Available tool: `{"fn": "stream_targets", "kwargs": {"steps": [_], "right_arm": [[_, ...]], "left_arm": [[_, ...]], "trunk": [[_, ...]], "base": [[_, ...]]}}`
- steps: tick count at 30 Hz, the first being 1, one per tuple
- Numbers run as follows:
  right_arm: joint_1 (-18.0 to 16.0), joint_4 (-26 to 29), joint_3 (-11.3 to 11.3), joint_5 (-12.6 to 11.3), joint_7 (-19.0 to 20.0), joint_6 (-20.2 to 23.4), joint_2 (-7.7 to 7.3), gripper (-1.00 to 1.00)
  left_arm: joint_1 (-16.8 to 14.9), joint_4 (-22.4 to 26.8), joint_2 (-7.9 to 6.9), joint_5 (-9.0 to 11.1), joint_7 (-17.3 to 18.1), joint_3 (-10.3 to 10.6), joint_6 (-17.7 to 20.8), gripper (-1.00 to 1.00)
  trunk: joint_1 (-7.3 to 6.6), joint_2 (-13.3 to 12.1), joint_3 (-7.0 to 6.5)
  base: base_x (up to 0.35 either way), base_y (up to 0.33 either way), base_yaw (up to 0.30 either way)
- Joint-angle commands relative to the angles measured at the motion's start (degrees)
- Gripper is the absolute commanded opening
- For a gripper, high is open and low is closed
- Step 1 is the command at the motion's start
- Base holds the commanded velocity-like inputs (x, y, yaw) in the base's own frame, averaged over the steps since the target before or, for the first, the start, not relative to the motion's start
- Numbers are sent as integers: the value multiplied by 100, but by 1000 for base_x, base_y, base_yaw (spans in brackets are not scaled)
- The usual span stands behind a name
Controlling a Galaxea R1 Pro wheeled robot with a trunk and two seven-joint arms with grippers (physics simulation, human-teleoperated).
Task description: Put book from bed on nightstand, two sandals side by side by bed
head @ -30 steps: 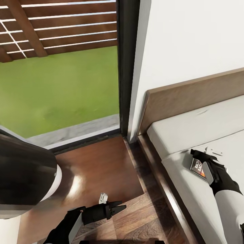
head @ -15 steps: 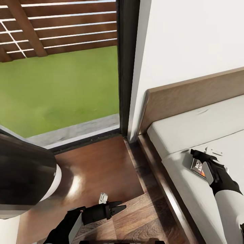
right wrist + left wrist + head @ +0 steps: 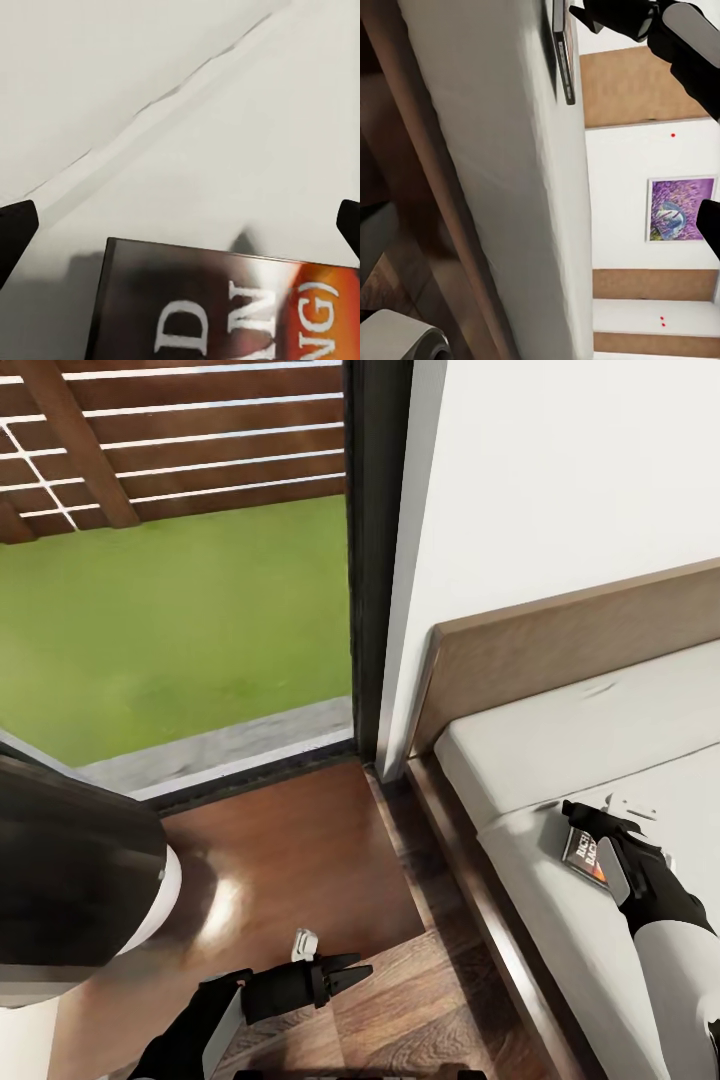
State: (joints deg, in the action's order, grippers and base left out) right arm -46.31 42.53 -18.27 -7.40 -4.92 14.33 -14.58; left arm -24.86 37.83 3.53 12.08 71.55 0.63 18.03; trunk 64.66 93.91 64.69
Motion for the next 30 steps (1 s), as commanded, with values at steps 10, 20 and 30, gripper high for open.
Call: {"fn": "stream_targets", "kwargs": {"steps": [10,20,30], "right_arm": [[-1,11,7,-60,-27,26,-1,100],[-1,10,7,-60,-28,26,-1,100],[-1,10,7,-60,-31,26,-1,100]], "left_arm": [[-2,3,-1,31,11,7,60,100],[-3,-3,-1,31,13,7,60,100],[-2,-4,-3,31,12,7,60,100]], "trunk": [[0,1,3],[66,122,57],[66,122,57]], "base": [[71,0,0],[0,0,0],[0,0,0]]}}
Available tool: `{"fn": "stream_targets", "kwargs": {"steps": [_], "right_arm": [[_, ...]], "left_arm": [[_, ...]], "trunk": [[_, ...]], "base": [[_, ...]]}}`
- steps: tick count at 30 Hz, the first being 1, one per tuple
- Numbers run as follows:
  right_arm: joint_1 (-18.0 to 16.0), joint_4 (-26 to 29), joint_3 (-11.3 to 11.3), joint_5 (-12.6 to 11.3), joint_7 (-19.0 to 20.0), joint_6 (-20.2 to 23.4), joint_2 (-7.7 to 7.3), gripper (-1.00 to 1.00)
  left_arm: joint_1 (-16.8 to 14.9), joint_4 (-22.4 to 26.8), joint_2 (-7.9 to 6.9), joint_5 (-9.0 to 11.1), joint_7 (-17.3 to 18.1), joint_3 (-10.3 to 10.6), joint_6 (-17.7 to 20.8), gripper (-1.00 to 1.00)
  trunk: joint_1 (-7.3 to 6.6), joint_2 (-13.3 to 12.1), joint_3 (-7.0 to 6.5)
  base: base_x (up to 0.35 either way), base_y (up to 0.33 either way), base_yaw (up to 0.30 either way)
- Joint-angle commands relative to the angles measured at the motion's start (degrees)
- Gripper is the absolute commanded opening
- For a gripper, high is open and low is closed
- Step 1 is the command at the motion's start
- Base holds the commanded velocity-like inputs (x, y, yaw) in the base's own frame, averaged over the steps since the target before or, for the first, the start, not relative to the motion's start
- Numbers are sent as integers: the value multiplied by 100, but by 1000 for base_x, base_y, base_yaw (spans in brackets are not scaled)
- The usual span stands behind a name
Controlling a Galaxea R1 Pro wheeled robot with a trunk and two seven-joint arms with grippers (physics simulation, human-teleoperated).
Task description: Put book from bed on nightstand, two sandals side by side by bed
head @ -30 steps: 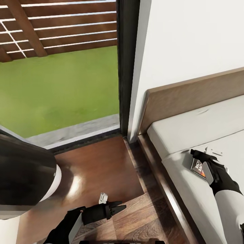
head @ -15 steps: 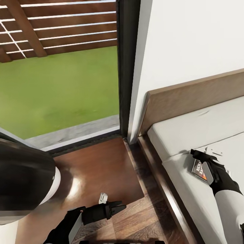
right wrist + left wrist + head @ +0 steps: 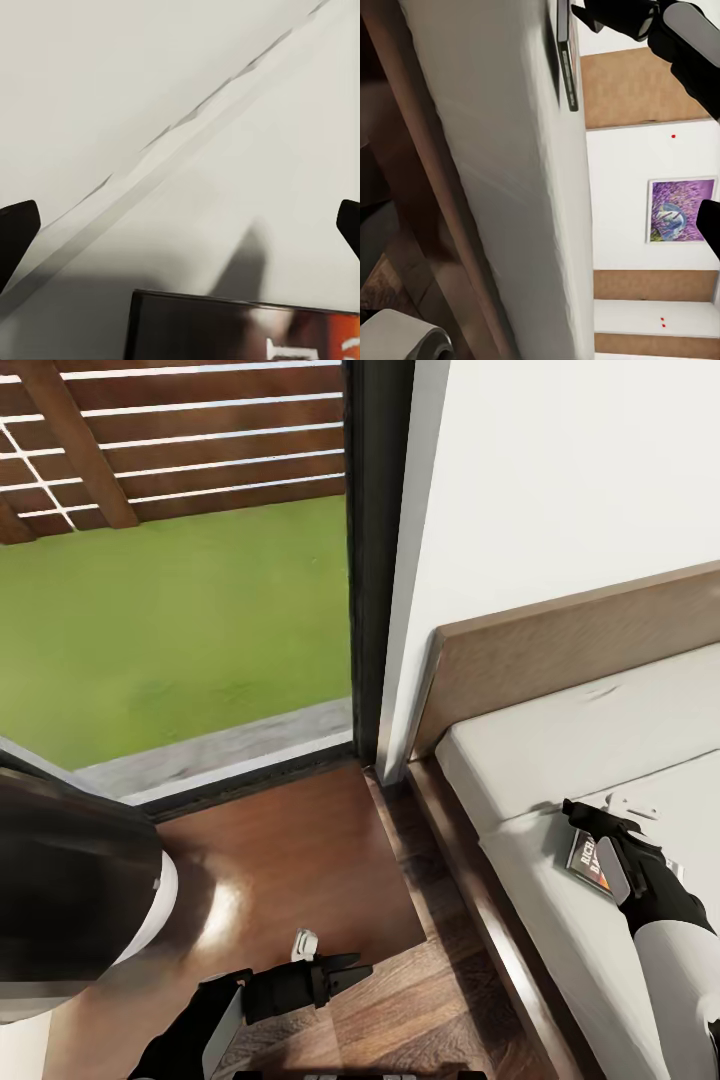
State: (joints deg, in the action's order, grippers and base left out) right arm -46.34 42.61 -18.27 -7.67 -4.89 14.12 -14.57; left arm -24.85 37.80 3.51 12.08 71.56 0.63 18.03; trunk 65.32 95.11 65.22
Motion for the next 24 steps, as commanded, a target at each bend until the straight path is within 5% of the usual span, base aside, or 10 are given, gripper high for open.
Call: {"fn": "stream_targets", "kwargs": {"steps": [1,24], "right_arm": [[3,1,8,-33,-35,47,-2,100],[3,1,8,-33,-31,47,-2,100]], "left_arm": [[-2,0,-4,31,12,3,60,100],[-3,0,1,31,10,7,60,100]], "trunk": [[0,1,4],[0,1,4]], "base": [[0,0,0],[-37,0,0]]}}
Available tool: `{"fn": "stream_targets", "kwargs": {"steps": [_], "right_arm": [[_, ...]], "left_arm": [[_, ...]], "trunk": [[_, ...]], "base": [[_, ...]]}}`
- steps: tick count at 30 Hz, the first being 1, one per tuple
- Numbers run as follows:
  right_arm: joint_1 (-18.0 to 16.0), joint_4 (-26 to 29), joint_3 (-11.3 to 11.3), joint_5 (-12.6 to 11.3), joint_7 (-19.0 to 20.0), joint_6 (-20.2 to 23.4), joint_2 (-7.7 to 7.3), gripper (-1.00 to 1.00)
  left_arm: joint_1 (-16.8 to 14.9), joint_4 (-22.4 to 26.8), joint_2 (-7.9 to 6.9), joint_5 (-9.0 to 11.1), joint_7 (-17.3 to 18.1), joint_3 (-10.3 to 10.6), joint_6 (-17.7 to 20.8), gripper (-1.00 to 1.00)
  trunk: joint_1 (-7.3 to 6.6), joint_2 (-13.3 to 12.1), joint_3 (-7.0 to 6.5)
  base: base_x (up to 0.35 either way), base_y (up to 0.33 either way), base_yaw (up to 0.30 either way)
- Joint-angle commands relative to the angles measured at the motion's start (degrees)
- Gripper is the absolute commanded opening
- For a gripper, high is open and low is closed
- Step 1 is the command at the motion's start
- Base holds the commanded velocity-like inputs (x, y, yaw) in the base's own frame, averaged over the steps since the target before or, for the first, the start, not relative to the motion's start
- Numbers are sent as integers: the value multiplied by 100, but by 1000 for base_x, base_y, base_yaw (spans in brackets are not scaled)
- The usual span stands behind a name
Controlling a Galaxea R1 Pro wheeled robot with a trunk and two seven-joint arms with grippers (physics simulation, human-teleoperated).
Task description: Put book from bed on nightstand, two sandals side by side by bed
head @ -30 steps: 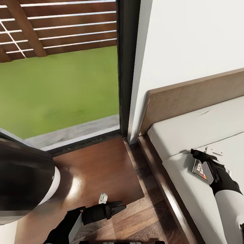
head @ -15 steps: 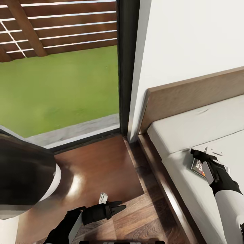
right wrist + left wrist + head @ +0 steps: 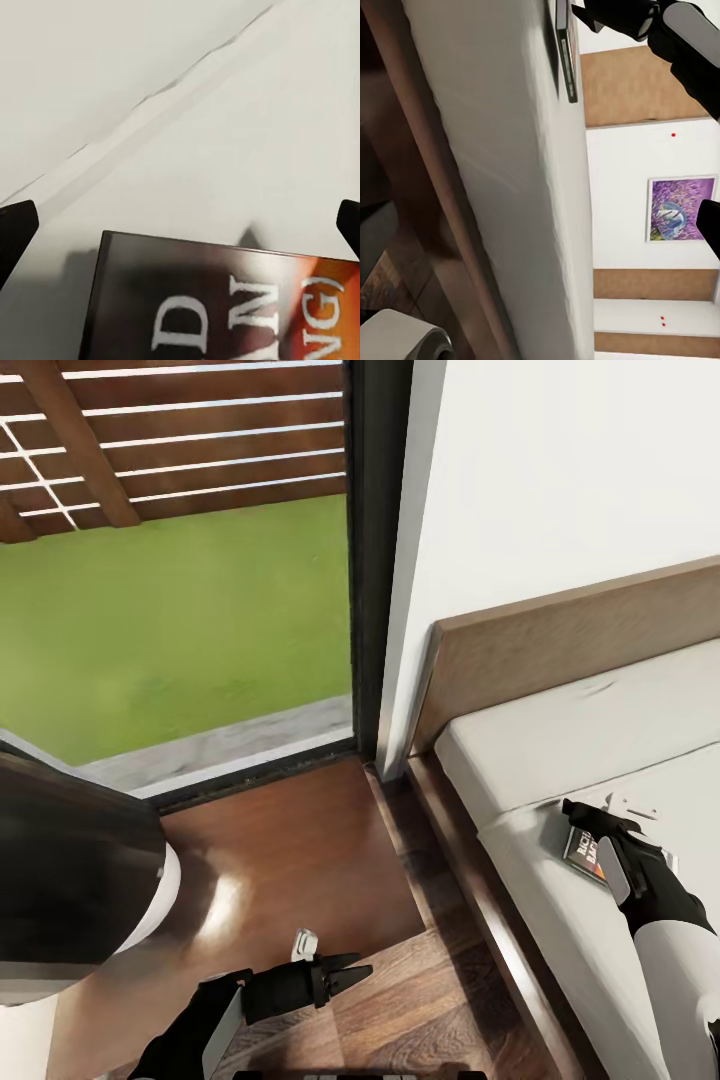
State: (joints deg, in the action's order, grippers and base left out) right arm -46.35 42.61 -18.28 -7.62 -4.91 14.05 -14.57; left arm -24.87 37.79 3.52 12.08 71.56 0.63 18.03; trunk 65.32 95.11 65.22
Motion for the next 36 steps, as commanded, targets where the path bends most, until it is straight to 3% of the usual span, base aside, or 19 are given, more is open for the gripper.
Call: {"fn": "stream_targets", "kwargs": {"steps": [1,36], "right_arm": [[3,2,9,-37,-28,54,-2,100],[3,2,9,-37,-29,54,-2,100]], "left_arm": [[-2,0,-1,31,9,7,60,100],[-2,3,-2,31,12,7,60,100]], "trunk": [[0,1,4],[0,1,4]], "base": [[0,0,0],[-59,0,0]]}}
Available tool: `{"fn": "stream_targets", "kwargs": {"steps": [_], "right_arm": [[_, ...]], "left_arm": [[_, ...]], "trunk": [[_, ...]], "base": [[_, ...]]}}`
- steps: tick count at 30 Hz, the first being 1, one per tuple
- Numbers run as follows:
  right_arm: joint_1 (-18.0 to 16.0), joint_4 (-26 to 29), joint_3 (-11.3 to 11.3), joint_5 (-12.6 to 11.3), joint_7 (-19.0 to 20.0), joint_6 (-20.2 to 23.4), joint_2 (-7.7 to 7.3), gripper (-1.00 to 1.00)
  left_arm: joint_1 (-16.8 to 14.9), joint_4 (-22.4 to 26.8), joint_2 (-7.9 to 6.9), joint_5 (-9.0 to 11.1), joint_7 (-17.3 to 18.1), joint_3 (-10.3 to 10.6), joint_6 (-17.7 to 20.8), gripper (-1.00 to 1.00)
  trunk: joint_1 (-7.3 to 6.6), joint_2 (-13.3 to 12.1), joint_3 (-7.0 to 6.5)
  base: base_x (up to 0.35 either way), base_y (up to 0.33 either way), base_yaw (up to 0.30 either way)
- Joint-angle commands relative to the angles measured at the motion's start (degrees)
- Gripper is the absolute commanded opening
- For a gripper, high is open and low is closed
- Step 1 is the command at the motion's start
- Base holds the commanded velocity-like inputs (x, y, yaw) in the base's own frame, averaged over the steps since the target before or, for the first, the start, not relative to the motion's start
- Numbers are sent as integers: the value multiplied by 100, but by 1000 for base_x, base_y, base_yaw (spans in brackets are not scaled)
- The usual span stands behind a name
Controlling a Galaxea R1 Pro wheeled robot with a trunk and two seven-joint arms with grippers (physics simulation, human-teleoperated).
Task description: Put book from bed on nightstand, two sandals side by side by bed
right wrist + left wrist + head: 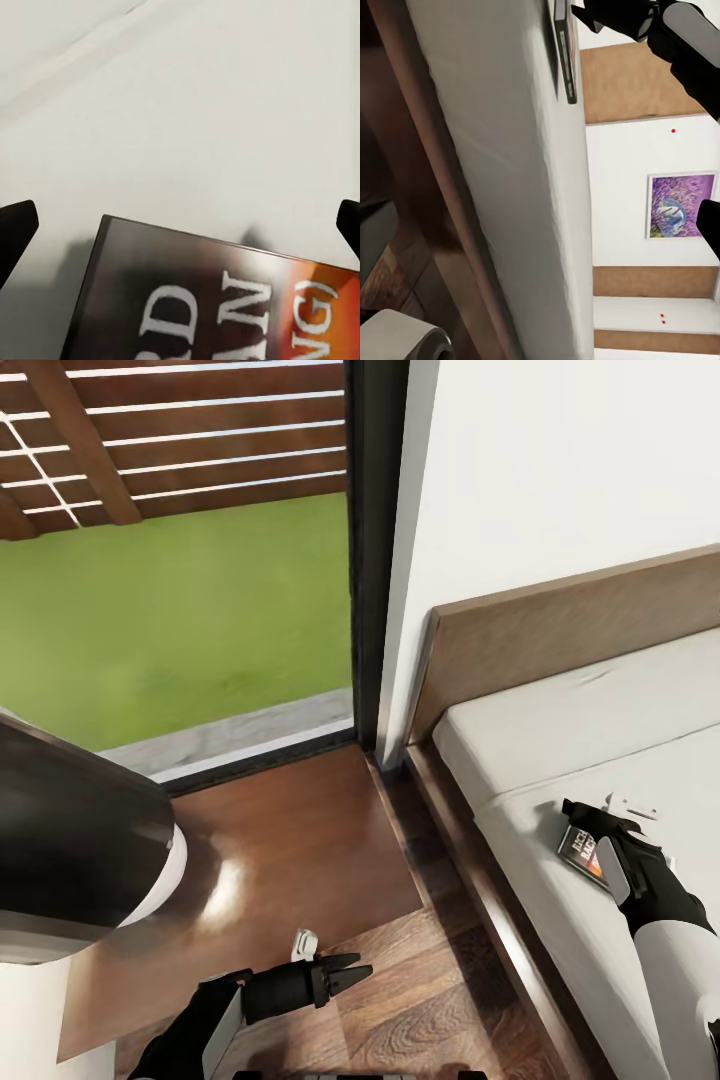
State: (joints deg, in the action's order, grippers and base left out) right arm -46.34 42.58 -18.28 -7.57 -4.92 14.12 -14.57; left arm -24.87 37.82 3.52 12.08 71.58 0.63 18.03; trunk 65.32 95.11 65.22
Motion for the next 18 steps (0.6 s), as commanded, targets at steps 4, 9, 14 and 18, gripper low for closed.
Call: {"fn": "stream_targets", "kwargs": {"steps": [4,9,14,18], "right_arm": [[2,4,9,-43,-27,47,-2,100],[2,4,9,-43,-28,47,-2,100],[2,4,9,-43,-27,47,-2,100],[2,3,9,-43,-28,47,-2,100]], "left_arm": [[-1,-1,0,31,12,7,60,100],[-1,0,0,31,11,7,60,100],[-1,-2,-1,31,13,7,60,100],[-1,-2,-2,32,13,7,60,100]], "trunk": [[0,1,4],[0,1,4],[0,1,4],[0,1,4]], "base": [[0,0,0],[-48,0,0],[-88,0,0],[-12,0,0]]}}
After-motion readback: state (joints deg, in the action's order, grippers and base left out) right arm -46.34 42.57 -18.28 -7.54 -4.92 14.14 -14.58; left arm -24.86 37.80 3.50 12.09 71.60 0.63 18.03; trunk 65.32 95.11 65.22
